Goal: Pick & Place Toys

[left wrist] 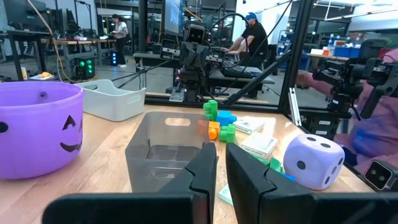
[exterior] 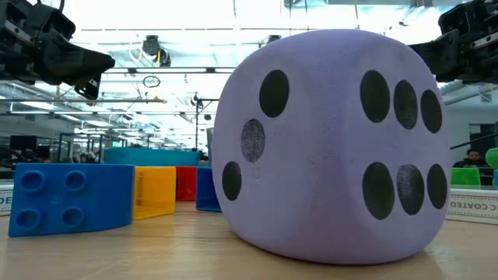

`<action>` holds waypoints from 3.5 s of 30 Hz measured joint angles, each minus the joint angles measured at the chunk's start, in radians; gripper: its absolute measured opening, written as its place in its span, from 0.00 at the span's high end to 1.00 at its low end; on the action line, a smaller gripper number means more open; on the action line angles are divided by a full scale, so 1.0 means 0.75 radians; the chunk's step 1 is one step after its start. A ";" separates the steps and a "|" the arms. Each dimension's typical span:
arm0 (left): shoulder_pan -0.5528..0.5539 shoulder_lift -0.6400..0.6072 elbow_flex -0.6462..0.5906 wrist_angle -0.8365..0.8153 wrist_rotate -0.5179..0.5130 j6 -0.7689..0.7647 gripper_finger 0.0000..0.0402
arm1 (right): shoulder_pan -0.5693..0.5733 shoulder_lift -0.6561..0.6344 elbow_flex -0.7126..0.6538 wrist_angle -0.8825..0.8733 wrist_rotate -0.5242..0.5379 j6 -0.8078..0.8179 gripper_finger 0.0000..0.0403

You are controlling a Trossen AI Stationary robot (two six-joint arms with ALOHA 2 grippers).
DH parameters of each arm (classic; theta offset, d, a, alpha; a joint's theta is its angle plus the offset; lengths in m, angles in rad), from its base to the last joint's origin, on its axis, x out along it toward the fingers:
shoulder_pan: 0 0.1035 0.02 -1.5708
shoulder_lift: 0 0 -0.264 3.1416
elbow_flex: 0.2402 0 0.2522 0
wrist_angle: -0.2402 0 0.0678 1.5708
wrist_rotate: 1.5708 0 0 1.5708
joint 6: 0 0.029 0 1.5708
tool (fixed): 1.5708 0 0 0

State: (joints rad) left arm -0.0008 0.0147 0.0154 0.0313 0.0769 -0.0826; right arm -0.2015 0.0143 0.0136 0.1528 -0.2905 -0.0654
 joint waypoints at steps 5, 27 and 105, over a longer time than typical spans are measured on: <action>0.000 0.000 0.001 0.000 0.000 0.000 0.90 | 0.000 0.000 0.000 0.000 0.000 0.000 0.99; 0.000 0.000 0.000 0.000 0.000 0.000 0.90 | 0.000 0.000 0.000 0.000 0.000 0.000 0.99; 0.000 0.000 0.000 0.003 0.000 0.000 0.90 | 1.095 1.299 0.951 -0.199 0.952 0.422 0.49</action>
State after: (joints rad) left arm -0.0006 0.0147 0.0155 0.0337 0.0769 -0.0826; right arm 0.6201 0.9889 0.7271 0.0037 0.4238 0.2508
